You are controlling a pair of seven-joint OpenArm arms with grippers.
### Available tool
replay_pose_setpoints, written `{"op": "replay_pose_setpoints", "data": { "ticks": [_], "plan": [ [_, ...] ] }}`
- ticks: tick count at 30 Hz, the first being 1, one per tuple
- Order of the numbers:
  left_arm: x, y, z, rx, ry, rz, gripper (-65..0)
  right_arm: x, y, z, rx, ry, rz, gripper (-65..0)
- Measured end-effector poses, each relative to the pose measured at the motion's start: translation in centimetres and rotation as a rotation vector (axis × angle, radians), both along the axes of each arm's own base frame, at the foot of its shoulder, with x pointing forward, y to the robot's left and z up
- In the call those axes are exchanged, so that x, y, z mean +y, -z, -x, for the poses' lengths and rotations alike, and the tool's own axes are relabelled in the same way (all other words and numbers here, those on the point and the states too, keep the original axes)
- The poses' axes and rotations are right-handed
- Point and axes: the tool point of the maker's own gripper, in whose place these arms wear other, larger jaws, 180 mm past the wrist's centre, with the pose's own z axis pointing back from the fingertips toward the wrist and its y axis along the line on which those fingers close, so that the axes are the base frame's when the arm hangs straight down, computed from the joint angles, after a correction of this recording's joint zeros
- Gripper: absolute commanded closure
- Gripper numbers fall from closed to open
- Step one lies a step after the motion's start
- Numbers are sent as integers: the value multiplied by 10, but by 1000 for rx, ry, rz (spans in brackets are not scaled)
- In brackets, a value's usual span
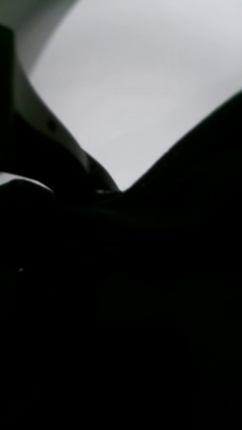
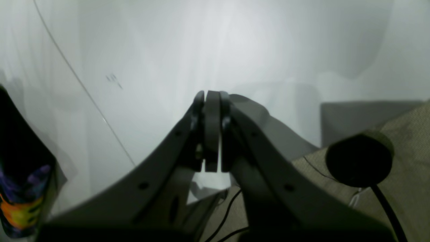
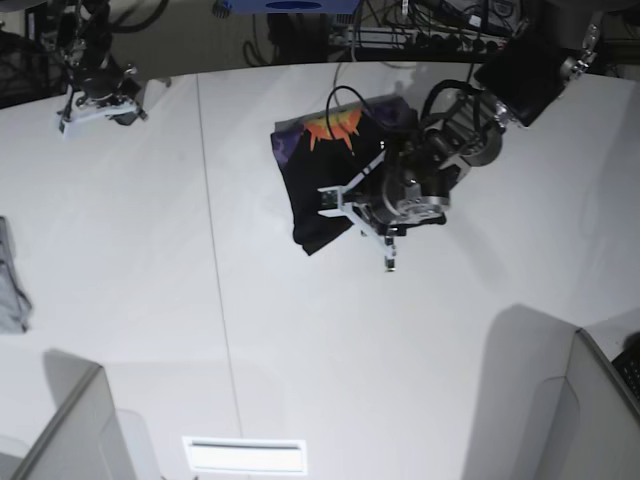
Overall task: Fold the T-shirt properly
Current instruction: 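Press and smooth the folded shirt flat with the left gripper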
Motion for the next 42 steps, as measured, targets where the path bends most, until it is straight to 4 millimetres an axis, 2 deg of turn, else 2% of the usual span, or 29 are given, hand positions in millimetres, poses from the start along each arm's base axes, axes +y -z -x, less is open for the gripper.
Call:
{"op": "replay_pose_setpoints", "data": {
  "ticks": [4,6,11,15,23,26,42],
  "plan": [
    [-25,-4,-4,-47,57,40,0,2,3,6,6,20,-5,0],
    [-30,-2,-4,-44,60,47,0,8,6,12,20,25,-27,0],
    [-43,5,-9,-47,48,51,0,3,7,19,30,30,-12,0],
    [-51,6,-8,-48,55,52,0,5,7,19,30,30,-18,0],
    [-79,12,14,-83,191,1,0,5,7,19,29,30,-18,0],
    [-90,12,22,-71,223,40,0,4,7,19,29,30,-17,0],
    [-90,11,28,-47,175,71,0,5,7,19,30,29,-18,0]
  ]
}}
